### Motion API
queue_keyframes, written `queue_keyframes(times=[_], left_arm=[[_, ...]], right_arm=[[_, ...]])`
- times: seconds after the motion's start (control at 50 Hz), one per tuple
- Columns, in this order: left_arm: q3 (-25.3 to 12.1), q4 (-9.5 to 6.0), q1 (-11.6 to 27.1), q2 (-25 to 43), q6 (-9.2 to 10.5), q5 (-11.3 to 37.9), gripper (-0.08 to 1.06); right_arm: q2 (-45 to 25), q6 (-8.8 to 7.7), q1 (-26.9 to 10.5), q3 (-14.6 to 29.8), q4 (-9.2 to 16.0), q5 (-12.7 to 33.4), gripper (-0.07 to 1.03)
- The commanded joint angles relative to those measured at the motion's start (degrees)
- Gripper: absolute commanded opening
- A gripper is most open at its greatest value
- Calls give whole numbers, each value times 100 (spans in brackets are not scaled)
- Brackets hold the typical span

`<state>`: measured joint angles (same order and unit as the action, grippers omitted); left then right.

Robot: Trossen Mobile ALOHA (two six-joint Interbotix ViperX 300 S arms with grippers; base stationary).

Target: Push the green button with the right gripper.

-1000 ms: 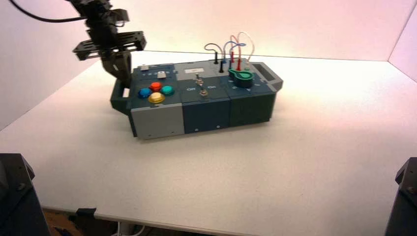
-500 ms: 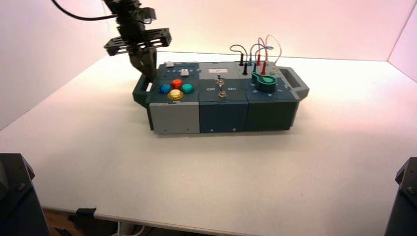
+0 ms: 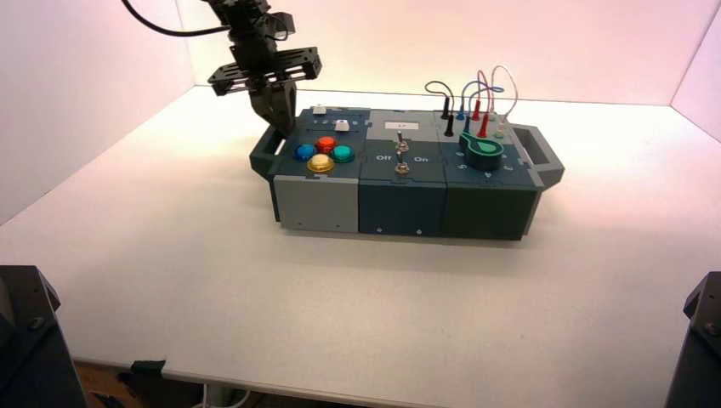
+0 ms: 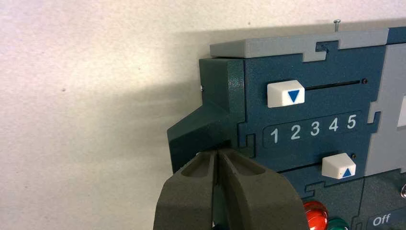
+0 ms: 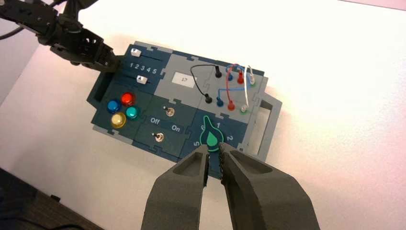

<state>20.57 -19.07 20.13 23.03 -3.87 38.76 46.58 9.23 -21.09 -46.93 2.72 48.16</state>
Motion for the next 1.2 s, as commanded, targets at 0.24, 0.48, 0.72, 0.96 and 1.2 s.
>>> queue_keyframes(times=[0.24, 0.48, 0.72, 0.96, 1.2], left_arm=[[18, 105, 369, -712, 281, 97, -3], [-62, 105, 369, -958, 343, 141, -3], [18, 88, 369, -1389, 404, 141, -3], [167, 97, 352, -2127, 404, 141, -3], [510, 105, 343, -3050, 396, 123, -3]], right_arm=[[-9, -26, -26, 70, 26, -53, 13], [-70, -114, -18, 88, 26, 35, 11], [-149, -343, -114, 325, 141, 79, 1], [-396, -378, -501, 615, 202, 88, -2], [-1107, -378, -1037, 835, 211, -44, -2]])
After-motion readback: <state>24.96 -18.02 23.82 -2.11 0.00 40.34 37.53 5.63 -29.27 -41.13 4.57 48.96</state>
